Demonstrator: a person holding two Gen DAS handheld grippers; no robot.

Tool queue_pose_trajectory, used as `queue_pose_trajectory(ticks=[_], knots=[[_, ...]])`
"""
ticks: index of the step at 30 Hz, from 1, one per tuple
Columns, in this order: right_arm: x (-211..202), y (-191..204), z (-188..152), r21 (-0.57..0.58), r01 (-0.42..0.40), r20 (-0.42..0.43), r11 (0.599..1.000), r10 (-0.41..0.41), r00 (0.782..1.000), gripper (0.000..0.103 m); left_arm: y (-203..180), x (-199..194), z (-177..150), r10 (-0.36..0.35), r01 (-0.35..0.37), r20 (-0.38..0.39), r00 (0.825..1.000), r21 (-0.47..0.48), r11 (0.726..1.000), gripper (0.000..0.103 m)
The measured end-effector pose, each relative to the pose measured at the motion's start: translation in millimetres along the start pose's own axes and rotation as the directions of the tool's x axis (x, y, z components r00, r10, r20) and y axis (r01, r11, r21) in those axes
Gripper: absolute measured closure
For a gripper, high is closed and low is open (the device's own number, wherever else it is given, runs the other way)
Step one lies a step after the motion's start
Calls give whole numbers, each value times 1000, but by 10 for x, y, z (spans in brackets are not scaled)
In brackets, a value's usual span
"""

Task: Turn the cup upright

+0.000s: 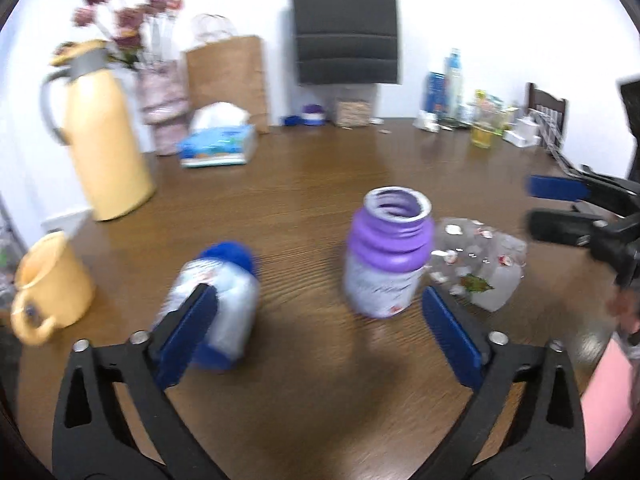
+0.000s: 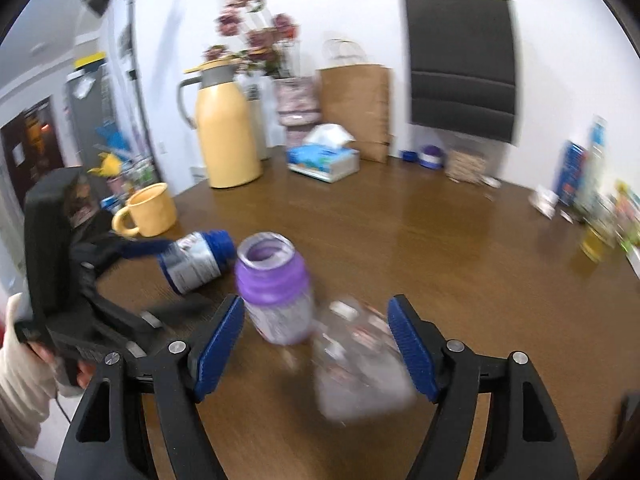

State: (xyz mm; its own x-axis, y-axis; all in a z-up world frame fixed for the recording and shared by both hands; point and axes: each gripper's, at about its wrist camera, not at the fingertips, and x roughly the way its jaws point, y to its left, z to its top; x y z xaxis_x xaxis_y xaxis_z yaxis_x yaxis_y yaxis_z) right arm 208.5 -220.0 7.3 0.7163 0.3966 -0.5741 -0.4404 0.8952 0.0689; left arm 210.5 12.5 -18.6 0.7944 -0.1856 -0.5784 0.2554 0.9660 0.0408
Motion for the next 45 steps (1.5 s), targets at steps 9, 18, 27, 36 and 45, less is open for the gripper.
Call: queue_pose_trajectory(ticks=[9,18,27,36,45], knots=[[-459,-42,-364,72,62,34,995,-65,997,24,192,-537,-210,59,-49,100,993,-100,994,0],[-747,341,-704,36,105,109,994,-108,988,24,110,-1014,-593,214,-188,166,962,-159,969,0],[-1263,675,-1508,176,118,200,977,-153,968,24,-135,-1599,-1279,205,-152,187,961,-262,953,0],[-1333,788,-1517,143,133,208,981,-161,965,24,-354,-1641,-1222,199,-163,239,951,-160,973,0],[-1367,815,-1514,129,142,220,981,-168,961,24,-344,-1706,-1218,208,-168,263,942,-168,971,0]])
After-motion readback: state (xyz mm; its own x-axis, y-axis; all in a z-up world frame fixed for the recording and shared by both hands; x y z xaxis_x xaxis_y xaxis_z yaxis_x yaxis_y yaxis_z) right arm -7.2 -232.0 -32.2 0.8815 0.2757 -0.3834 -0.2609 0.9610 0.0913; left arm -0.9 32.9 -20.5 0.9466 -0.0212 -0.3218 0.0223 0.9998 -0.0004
